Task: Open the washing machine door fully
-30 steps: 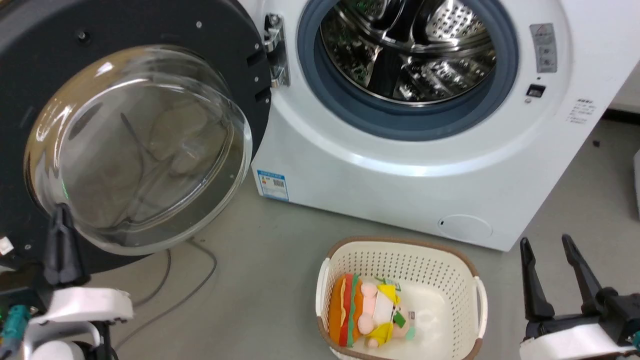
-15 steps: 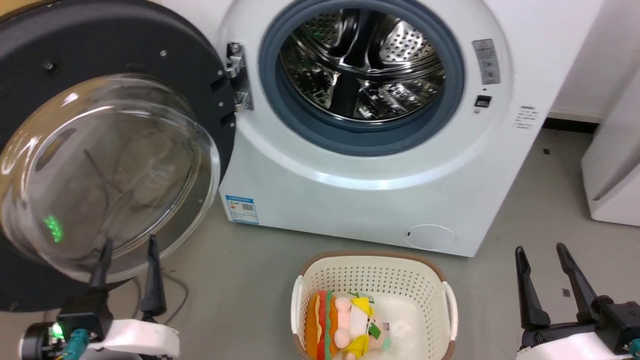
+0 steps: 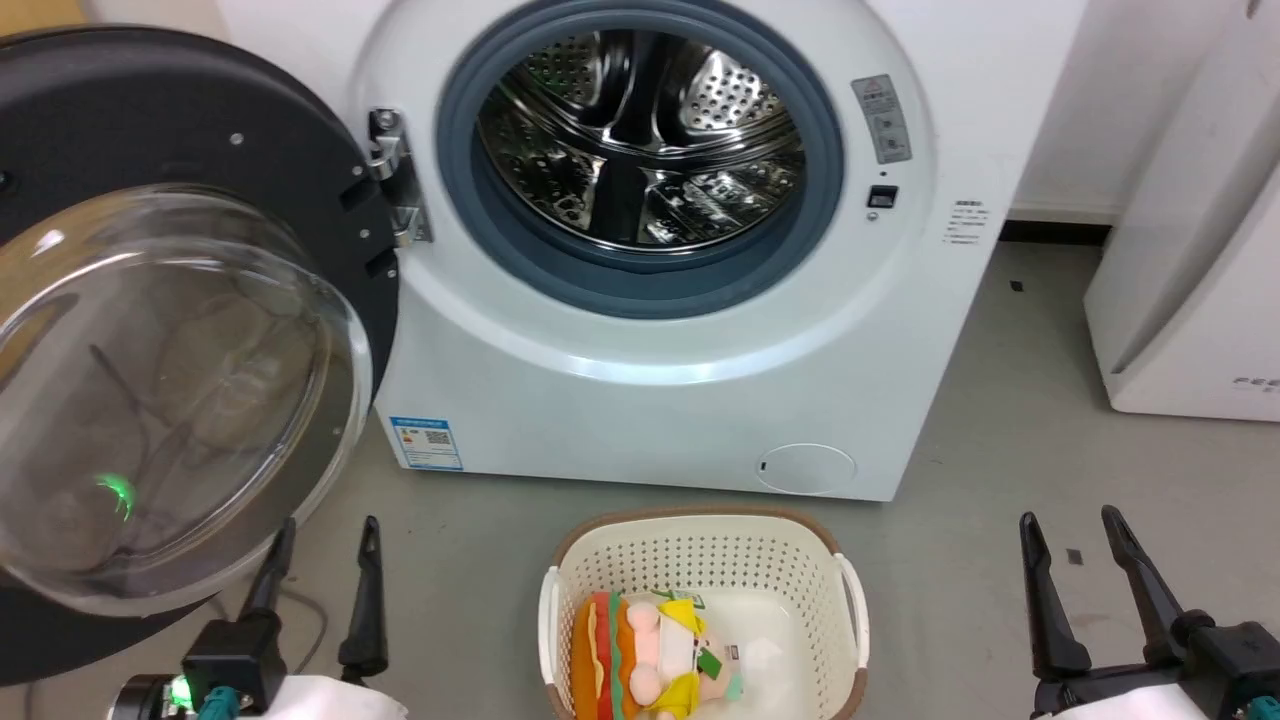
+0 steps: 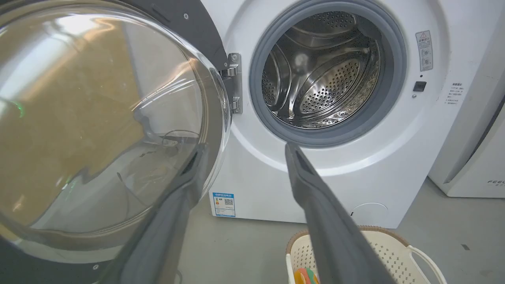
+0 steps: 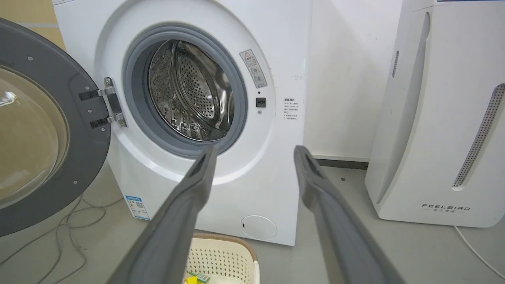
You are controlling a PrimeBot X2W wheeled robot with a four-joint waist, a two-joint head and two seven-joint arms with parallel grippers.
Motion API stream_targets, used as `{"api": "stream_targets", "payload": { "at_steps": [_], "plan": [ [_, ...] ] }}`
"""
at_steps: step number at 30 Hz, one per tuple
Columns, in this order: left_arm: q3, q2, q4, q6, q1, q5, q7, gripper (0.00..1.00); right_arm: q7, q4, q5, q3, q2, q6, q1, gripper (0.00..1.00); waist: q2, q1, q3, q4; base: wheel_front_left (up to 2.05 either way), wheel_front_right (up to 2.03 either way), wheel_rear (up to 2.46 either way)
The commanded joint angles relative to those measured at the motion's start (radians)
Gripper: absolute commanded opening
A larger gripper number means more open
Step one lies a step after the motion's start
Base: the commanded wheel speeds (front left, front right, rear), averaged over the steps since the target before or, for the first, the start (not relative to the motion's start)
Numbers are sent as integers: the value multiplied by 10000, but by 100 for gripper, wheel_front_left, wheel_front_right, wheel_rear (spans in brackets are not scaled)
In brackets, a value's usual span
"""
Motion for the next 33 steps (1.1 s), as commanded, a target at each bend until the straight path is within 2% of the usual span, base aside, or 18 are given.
{"api": "stream_targets", "payload": {
  "at_steps": [1, 7, 8, 33],
  "plan": [
    [-71, 5, 17, 39, 115, -44, -13, 100, -34, -31, 33, 8, 35, 6, 140, 100, -1, 1, 11, -96, 0, 0, 0],
    [-334, 2, 41, 211, 167, -184, -13, 100, -34, -10, 23, -58, 35, 6, 181, 100, -1, 1, 22, -298, 0, 0, 0],
    [-341, -13, 29, 177, 24, -173, 2, 0, 2, 6, -2, -50, 0, -2, 16, 0, -1, 1, 21, -296, 0, 0, 0],
    [-529, -19, -221, 322, -19, -87, 477, 0, 481, -50, -176, 85, 5, 0, -136, 0, -1, 1, 50, -424, 0, 0, 0]
  ]
}}
